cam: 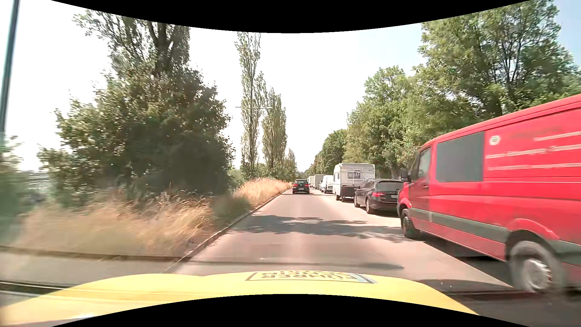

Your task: Follow the waypoints while adhering to traffic rules and regulations

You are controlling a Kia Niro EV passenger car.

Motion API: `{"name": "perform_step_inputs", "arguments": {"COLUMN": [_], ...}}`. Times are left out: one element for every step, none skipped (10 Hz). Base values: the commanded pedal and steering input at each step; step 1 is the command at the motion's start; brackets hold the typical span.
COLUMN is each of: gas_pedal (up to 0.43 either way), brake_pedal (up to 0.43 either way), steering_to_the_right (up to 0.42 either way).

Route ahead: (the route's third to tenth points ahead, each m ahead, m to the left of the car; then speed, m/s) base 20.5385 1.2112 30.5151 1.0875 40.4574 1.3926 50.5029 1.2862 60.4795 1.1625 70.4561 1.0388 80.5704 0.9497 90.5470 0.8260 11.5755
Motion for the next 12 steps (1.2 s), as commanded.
{"name": "perform_step_inputs", "arguments": {"gas_pedal": [0.087, 0.087, 0.087, 0.087, 0.087, 0.087, 0.087, 0.087, 0.087, 0.087, 0.087, 0.087], "brake_pedal": [0.000, 0.000, 0.000, 0.000, 0.000, 0.000, 0.000, 0.000, 0.000, 0.000, 0.000, 0.000], "steering_to_the_right": [0.001, 0.006, 0.006, 0.006, 0.004, 0.003, 0.003, 0.002, 0.002, 0.002, 0.001, 0.000]}}
